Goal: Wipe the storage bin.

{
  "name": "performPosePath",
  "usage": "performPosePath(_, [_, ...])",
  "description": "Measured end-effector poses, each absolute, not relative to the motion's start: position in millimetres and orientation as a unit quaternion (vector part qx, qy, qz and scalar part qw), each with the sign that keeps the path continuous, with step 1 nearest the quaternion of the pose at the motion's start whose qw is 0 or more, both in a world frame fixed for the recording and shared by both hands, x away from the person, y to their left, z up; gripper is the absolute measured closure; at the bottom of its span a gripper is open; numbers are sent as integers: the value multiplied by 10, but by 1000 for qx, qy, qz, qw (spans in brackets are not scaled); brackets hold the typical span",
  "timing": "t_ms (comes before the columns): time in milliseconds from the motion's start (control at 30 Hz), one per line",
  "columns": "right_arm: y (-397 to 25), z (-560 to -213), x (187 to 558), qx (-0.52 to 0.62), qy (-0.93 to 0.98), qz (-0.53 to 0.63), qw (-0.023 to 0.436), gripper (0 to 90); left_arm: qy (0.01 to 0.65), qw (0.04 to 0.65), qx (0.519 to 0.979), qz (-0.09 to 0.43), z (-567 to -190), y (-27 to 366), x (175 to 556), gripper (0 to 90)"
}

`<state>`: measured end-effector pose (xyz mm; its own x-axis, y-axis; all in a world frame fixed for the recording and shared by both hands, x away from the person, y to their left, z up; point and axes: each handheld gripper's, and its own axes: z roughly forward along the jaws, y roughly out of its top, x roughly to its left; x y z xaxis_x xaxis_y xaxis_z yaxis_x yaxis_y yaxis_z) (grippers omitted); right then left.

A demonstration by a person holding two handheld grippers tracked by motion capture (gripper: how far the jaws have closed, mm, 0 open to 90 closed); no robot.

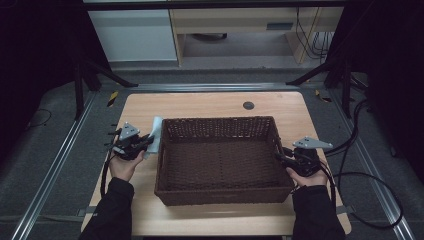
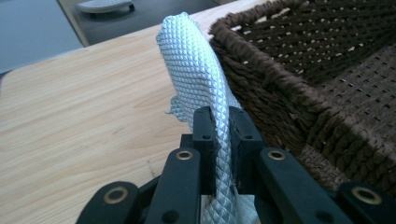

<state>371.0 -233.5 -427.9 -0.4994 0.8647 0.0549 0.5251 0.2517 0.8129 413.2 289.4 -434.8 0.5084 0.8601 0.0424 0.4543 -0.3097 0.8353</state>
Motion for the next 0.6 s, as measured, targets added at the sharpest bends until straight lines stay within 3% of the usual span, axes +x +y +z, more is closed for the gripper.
performPosePath(600, [-2337, -4299, 3715, 451, 766, 409, 207, 631, 430, 354, 810, 183, -4733, 2796, 4088, 827])
